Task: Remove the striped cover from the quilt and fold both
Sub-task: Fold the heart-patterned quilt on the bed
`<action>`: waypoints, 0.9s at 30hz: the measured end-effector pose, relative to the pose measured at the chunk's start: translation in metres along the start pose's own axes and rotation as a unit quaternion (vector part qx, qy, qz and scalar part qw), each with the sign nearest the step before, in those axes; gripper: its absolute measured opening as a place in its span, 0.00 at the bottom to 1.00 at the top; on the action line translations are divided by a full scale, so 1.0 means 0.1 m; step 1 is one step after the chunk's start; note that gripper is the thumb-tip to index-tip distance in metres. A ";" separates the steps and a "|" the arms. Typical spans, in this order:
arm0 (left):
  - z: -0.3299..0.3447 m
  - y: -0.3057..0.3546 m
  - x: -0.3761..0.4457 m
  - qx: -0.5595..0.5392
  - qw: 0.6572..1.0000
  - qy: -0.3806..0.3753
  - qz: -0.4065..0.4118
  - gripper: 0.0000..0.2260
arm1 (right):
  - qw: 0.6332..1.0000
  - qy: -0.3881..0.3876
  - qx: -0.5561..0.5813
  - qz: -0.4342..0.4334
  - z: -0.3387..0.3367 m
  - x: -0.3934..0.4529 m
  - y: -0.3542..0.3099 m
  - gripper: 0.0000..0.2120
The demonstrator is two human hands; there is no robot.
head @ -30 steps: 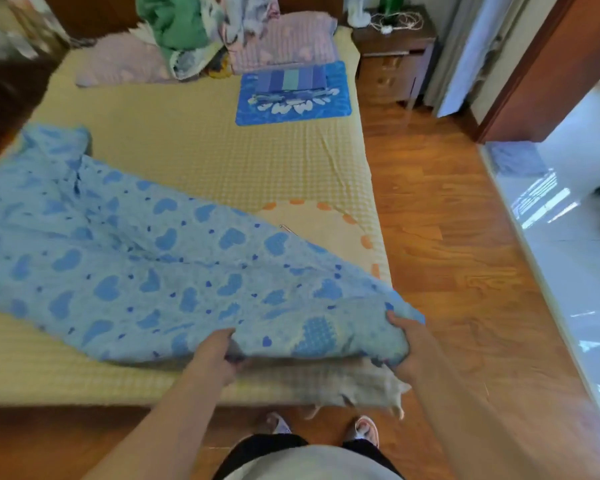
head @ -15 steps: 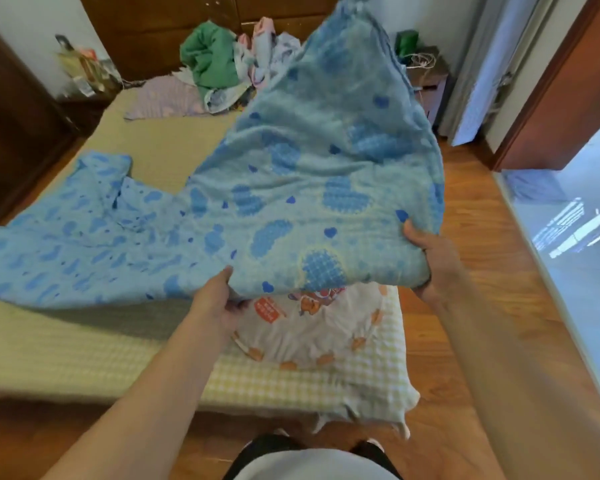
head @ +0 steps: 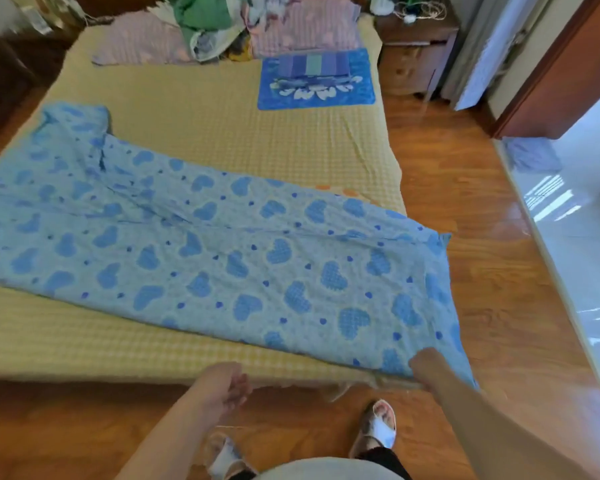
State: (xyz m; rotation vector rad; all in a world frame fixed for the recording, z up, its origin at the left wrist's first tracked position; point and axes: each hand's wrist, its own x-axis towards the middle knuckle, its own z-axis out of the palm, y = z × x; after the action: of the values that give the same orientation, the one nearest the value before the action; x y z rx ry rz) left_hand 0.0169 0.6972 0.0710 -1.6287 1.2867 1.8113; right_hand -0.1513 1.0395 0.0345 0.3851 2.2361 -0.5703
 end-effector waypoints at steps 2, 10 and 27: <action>-0.48 0.16 0.07 -0.015 1.000 0.013 0.021 0.05 | 0.994 0.006 0.111 0.015 0.33 -0.16 -0.66 0.17; -2.84 0.88 -0.12 -0.026 0.992 -0.016 0.122 0.07 | 0.984 -0.059 0.140 -0.094 1.74 -1.11 -3.08 0.11; -5.97 1.83 0.45 -0.072 0.990 0.088 0.083 0.09 | 0.982 -0.166 0.017 -0.092 3.90 -1.29 -6.52 0.03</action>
State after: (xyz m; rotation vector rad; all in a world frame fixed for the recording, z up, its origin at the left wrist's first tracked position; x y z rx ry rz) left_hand 0.2045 0.1057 0.1522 -1.8437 1.4351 1.9351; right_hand -0.1144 0.2706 0.0801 0.0889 1.9511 -0.7156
